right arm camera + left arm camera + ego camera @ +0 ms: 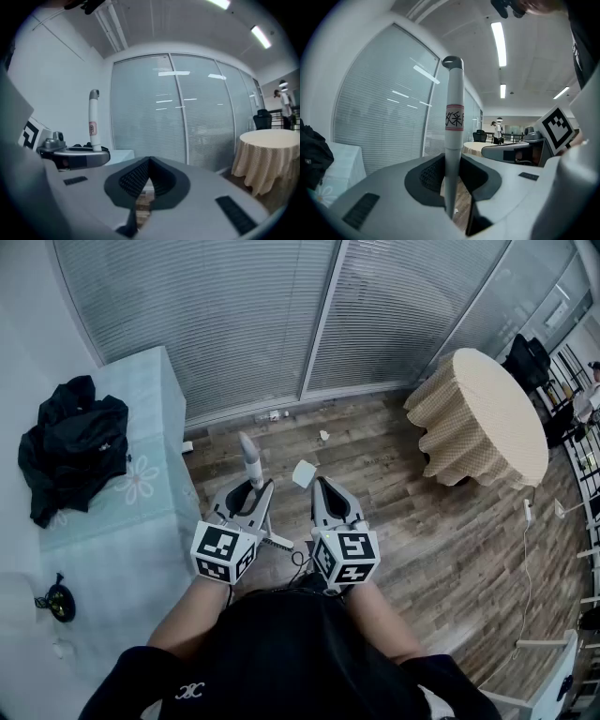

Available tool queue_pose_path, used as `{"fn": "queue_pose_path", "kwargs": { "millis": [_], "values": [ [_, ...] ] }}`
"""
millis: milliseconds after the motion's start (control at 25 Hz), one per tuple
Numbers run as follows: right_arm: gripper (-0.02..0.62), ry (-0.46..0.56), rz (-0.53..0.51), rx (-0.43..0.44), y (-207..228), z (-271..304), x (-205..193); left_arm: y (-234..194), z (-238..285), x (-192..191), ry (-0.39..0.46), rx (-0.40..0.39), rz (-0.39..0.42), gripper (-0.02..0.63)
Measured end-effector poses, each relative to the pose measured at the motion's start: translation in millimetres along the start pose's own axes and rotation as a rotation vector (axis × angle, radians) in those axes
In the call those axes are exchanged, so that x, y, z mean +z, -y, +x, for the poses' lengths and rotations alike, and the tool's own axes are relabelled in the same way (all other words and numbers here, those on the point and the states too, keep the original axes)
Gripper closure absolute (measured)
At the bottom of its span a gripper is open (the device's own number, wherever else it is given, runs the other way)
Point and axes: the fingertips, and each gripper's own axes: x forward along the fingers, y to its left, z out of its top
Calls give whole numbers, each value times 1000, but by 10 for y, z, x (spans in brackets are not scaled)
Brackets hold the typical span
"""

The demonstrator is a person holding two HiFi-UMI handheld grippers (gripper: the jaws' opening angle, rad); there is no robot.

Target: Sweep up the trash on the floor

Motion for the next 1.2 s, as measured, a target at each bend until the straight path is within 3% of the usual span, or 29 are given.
{"fn": "queue_pose_path", "kwargs": {
  "millis": [360, 520, 760, 1200],
  "values": [
    [581, -6, 16, -27, 222, 44, -62, 10, 212, -42, -40, 25, 14, 523],
    [581, -8, -23, 19, 399, 125, -47, -13, 403, -55, -64, 69, 16, 523],
    [581, -11, 2, 80, 838, 274, 73, 97, 685, -18, -90, 133, 34, 523],
    [581, -45, 54, 242, 1502, 406, -83, 135, 1154, 89, -117, 333, 80, 525]
  ]
}}
